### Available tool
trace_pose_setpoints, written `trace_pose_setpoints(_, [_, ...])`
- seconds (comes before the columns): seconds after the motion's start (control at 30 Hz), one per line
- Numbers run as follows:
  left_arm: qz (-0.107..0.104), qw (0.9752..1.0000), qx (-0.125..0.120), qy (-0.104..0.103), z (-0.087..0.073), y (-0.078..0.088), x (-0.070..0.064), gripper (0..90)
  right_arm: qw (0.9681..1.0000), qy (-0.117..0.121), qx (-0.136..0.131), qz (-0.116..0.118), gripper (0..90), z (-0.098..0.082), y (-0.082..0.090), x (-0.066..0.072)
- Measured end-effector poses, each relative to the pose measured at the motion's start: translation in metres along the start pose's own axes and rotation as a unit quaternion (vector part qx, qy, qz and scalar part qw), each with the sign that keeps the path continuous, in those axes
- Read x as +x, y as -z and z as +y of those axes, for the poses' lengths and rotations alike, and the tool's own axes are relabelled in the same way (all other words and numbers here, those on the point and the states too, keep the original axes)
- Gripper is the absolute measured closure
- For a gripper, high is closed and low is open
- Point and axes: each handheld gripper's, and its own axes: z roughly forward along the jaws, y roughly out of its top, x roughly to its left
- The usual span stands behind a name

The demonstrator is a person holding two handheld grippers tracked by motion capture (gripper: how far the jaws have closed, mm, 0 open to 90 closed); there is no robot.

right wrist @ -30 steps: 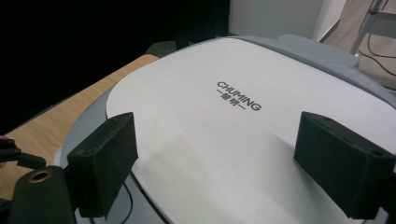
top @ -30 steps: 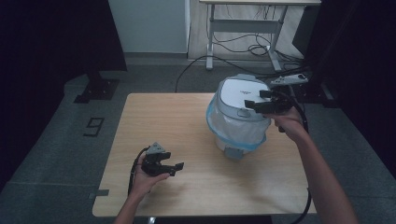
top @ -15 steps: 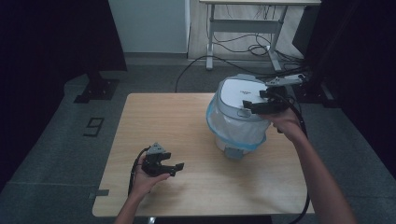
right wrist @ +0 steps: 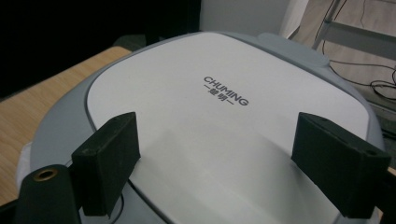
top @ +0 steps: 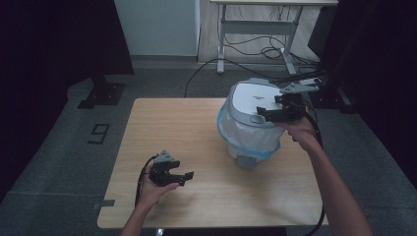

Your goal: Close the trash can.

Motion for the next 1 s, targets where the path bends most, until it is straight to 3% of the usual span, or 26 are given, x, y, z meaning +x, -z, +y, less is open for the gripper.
trace_pose_setpoints(0.07, [0.000, 1.0000, -0.002, 0.002, 0.000, 0.000, 0.001, 21.6, 0.9996, -0.017, -0.019, 0.006, 14.6, -0.005, 0.008, -0.003])
trace_pose_setpoints(0.17, [-0.002, 1.0000, 0.001, 0.000, 0.000, -0.001, 0.003, 21.6, 0.9993, -0.025, -0.028, 0.004, 14.5, -0.011, 0.016, -0.005])
trace_pose_setpoints(0.57, [-0.001, 1.0000, 0.002, -0.009, -0.001, 0.000, 0.000, 21.6, 0.9974, -0.037, -0.061, -0.009, 14.9, -0.033, 0.051, 0.000])
trace_pose_setpoints(0.73, [0.000, 1.0000, -0.003, -0.005, -0.001, 0.001, -0.001, 21.6, 0.9966, -0.039, -0.071, -0.011, 14.9, -0.053, 0.067, 0.002])
trace_pose_setpoints(1.0, [0.005, 1.0000, 0.002, -0.006, -0.002, -0.002, -0.001, 21.7, 0.9956, -0.054, -0.076, -0.015, 15.0, -0.111, 0.087, -0.003])
